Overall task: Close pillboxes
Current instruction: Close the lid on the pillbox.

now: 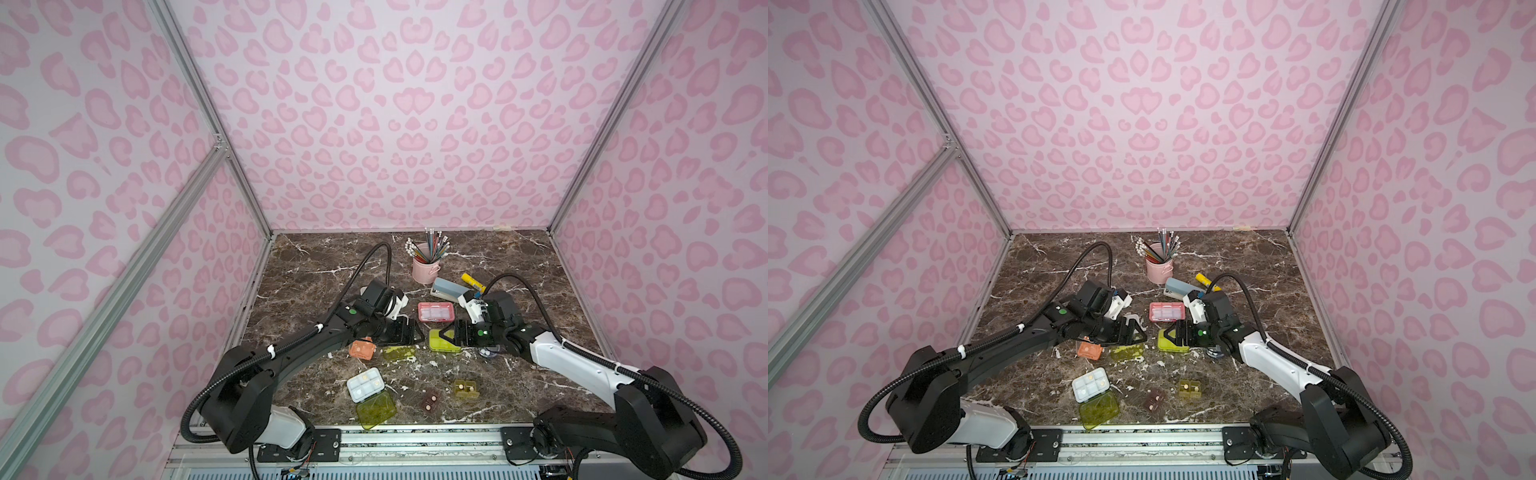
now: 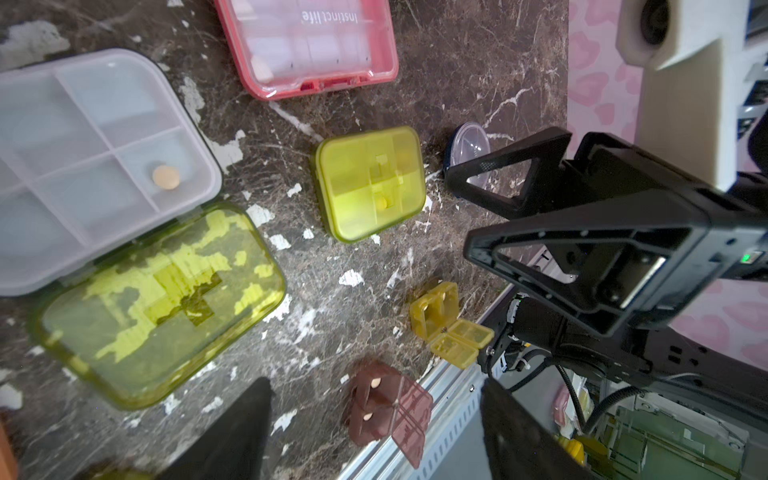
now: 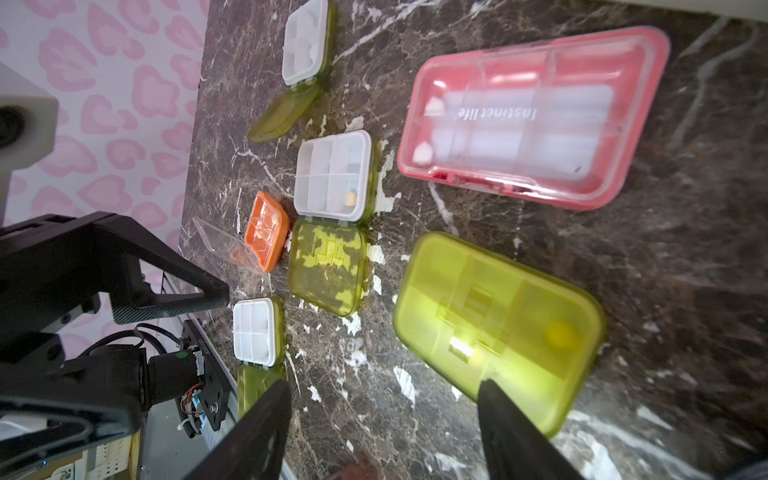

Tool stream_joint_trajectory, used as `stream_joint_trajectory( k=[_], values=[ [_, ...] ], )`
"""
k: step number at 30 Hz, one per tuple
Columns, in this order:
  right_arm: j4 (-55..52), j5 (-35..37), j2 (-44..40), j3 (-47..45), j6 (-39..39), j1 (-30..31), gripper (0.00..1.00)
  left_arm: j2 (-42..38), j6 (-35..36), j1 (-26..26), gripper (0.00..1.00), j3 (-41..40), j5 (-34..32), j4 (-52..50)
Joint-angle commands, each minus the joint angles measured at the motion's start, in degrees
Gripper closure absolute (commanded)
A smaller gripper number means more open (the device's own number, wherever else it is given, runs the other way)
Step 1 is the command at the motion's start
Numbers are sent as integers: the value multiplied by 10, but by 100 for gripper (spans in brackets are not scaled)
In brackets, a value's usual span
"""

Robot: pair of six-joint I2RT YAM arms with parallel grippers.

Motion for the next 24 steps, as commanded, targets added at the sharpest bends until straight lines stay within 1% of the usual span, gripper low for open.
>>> stream_joint_trajectory(
  k=[1, 5, 8, 11, 14, 18, 24],
  values=[
    [-2, 24, -10, -2, 12, 15, 26, -24, 7, 1, 19, -19, 11, -11],
    [-26, 49, -39, -14, 18, 33, 24, -60, 6, -6, 17, -43, 29, -7],
    [-51, 66, -73, -27, 22, 37, 23, -63, 17, -31, 16, -39, 35, -16],
    [-82, 77, -115, -39, 30, 39, 23, -46, 23, -64, 16, -27, 29, -15],
    [-120, 88, -168, -53, 47, 40, 24, -17, 19, -94, 16, -14, 31, 7],
    [-176, 96, -238, -73, 65, 43, 29, 25, 27, -128, 16, 20, 31, 15],
    [-243, 99, -319, -99, 92, 46, 32, 57, 37, -138, 16, 40, 27, 8]
  ],
)
